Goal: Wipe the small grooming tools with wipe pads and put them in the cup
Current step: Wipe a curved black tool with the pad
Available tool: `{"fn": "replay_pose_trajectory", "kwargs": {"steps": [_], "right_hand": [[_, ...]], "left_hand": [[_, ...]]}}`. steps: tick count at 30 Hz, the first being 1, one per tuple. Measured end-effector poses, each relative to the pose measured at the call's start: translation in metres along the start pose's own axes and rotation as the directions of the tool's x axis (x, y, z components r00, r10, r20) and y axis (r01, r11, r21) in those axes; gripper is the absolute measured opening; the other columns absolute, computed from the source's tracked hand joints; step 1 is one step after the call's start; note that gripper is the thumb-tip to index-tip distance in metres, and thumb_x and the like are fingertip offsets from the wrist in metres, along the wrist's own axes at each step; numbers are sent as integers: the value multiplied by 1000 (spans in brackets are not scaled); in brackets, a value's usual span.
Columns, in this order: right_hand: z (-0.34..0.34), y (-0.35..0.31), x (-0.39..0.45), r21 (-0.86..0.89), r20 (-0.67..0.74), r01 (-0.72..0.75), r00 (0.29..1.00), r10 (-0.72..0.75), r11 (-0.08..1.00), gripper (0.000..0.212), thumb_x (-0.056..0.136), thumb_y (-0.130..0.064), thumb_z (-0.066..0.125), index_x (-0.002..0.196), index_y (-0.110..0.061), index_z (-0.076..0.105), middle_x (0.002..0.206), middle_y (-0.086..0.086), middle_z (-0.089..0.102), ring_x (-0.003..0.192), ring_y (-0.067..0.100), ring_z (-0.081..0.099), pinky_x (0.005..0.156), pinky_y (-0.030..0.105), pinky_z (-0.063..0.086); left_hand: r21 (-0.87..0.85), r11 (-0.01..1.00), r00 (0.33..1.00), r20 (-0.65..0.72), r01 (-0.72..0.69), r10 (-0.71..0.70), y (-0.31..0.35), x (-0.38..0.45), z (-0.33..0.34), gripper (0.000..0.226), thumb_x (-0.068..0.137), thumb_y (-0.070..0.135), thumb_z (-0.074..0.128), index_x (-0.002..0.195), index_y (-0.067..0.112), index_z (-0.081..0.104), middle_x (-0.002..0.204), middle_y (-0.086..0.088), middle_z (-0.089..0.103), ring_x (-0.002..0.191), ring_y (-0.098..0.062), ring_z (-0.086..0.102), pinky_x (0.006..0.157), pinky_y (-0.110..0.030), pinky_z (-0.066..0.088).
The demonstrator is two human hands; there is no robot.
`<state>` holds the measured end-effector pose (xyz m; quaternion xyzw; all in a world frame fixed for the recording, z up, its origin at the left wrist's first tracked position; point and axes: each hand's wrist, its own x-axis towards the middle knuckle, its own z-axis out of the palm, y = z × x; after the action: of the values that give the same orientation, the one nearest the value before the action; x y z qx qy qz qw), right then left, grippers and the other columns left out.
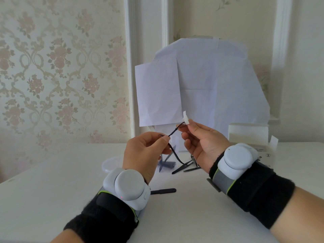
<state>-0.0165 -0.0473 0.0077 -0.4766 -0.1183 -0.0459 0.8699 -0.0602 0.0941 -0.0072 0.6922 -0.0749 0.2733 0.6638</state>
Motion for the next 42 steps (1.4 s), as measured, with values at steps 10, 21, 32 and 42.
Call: {"fn": "replay_pose_trajectory", "kwargs": {"steps": [10, 21, 32, 42], "right_hand": [[1, 2, -2, -180, 13, 73, 997, -72, 981, 12, 89, -26, 69, 89, -15, 75, 87, 4, 77, 62, 9, 64, 53, 20, 50], [6, 5, -9, -530, 160, 259, 966, -205, 807, 20, 98, -20, 57, 87, -20, 74, 85, -2, 78, 71, 13, 67, 63, 31, 51], [7, 7, -10, -553, 237, 317, 946, -220, 771, 22, 93, 0, 56, 90, -15, 71, 80, 1, 77, 69, 15, 70, 64, 27, 55], [3, 8, -8, -607, 233, 327, 945, -232, 724, 18, 85, -33, 73, 90, -16, 77, 80, -1, 77, 69, 10, 68, 64, 24, 53]], "left_hand": [[-10, 1000, 1000, -4, 21, -21, 1, 0, 0, 9, 87, 14, 67, 80, 17, 73, 70, 0, 74, 67, -12, 72, 66, -25, 51], [-20, 1000, 997, -69, 15, -17, 0, 1, -3, 10, 87, 15, 67, 80, 17, 73, 69, 1, 74, 66, -12, 72, 63, -22, 48], [18, 999, 996, -81, 28, -27, -2, 2, -5, 14, 90, 18, 64, 79, 20, 73, 69, 2, 74, 67, -10, 71, 63, -22, 48], [-19, 998, 998, 31, 57, -56, -1, 0, -4, 11, 90, 14, 65, 83, 14, 74, 72, -2, 75, 65, -12, 71, 66, -26, 52]]}}
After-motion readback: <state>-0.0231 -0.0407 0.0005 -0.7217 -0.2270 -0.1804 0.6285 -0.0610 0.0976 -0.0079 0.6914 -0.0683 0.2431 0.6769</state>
